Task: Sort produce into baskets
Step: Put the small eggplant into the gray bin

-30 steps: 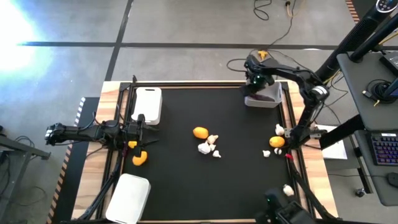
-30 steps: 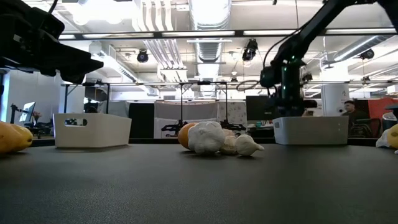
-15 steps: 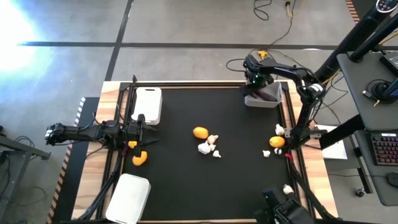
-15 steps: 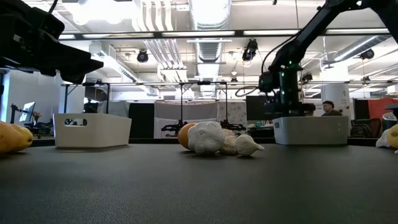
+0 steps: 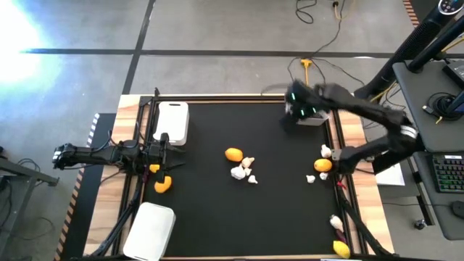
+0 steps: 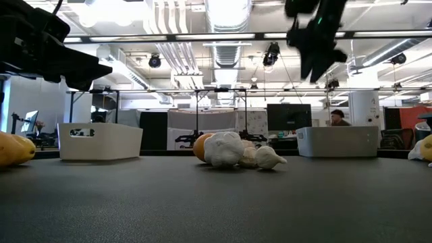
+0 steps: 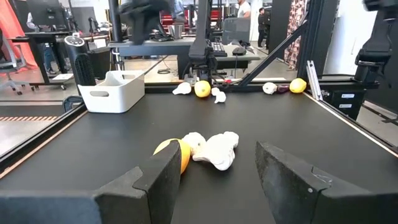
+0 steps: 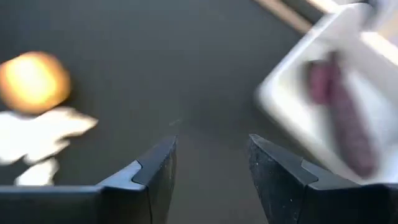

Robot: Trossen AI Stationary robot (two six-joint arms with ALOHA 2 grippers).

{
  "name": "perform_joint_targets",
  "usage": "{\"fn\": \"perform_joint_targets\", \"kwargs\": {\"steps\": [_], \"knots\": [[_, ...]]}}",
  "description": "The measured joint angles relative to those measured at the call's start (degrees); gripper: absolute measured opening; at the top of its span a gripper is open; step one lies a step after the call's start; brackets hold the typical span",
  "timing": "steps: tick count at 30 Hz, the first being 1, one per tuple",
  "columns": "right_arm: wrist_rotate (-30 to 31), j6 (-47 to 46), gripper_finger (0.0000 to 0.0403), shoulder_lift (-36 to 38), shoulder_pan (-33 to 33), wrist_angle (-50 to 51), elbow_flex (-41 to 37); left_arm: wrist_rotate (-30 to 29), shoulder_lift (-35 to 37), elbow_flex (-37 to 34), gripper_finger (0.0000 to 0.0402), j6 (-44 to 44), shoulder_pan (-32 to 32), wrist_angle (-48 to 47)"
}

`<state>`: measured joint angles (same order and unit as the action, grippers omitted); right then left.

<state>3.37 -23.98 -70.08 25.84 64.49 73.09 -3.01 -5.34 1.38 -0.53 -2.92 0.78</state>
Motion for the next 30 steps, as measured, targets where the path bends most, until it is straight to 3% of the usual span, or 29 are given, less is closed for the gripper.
{"fn": "perform_joint_targets", "kwargs": {"steps": [7,13,19,23,30], "knots": [[8.11,-24.61,0.0182,11.01,-30.53,-3.58,-13.31,-0.02,-0.01,0.00,0.0190,0.00,0.00,0.00],[6.71,-46.56,0.0180,10.78,-51.75,-18.44,-26.14,-0.02,0.01,0.00,0.0190,0.01,-0.02,0.02],[-7.63,-63.59,0.0178,3.28,-62.07,-22.45,-27.25,-0.01,0.01,0.00,0.0190,0.00,0.00,0.02],[-22.26,-73.17,0.0180,-3.99,-66.49,-23.41,-24.91,-0.02,-0.01,0.00,0.0190,0.00,-0.02,0.02],[-44.94,-73.54,0.0190,-17.62,-72.83,-23.13,-21.16,0.00,0.01,0.00,0.0190,0.01,0.00,0.02]]}}
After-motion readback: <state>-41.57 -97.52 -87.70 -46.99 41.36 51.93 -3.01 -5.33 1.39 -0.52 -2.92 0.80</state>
